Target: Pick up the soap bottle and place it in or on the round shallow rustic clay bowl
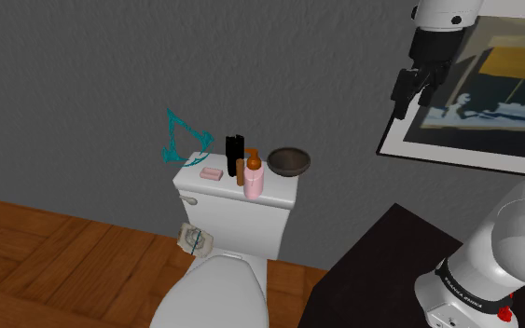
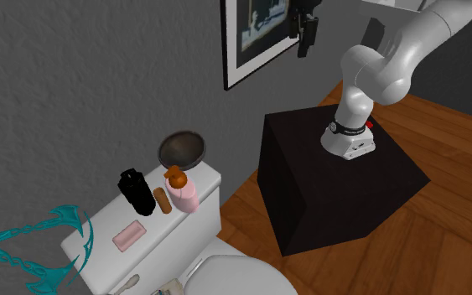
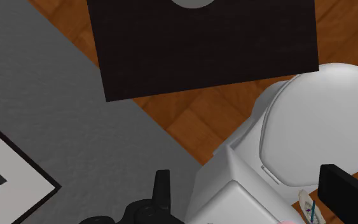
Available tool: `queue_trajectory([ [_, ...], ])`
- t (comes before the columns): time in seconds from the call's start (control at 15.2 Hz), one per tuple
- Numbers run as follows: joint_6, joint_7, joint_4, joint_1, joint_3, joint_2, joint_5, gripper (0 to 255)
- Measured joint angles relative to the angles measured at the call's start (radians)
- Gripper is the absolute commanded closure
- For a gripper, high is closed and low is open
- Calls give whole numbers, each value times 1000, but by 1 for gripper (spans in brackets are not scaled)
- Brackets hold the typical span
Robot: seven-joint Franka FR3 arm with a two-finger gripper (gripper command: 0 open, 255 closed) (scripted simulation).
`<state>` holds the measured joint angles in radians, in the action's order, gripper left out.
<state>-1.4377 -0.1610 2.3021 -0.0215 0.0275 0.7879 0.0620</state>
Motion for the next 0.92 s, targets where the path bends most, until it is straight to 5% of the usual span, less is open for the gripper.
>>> queue_trajectory([
  [0.92,-377,-247,86,8,119,-264,-94,0],
])
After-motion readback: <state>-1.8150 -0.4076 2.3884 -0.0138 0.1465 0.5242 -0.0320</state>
